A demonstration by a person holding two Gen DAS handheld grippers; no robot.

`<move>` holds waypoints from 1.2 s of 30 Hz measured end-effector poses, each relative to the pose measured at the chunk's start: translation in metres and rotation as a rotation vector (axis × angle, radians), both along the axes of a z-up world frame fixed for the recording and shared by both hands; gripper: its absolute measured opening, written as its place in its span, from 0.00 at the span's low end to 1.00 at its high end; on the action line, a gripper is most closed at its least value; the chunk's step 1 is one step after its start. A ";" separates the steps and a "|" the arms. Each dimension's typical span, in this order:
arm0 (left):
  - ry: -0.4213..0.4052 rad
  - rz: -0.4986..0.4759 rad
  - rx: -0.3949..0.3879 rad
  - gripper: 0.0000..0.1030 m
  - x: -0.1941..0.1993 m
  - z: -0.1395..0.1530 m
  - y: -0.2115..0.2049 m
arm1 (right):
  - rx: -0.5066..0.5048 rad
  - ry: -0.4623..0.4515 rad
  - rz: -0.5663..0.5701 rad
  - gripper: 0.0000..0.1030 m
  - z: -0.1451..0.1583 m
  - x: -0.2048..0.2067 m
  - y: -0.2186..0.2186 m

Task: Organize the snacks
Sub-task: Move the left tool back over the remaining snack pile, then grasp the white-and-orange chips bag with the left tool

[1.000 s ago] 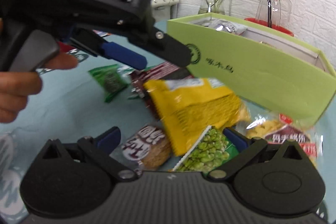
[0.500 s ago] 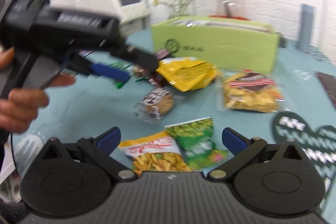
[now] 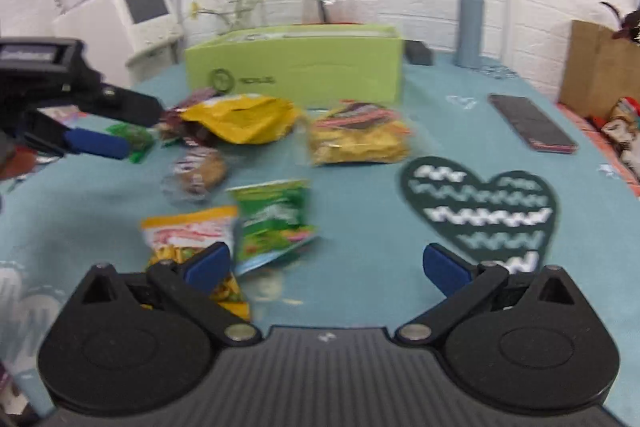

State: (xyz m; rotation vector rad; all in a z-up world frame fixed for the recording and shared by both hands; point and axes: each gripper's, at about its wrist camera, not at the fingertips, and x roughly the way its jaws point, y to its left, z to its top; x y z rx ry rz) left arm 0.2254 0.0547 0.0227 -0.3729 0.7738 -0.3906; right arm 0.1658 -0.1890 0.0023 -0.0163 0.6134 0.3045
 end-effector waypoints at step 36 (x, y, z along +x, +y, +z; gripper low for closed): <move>-0.035 -0.125 -0.028 0.14 0.075 0.062 -0.030 | 0.005 -0.212 0.208 0.57 0.072 0.061 0.056</move>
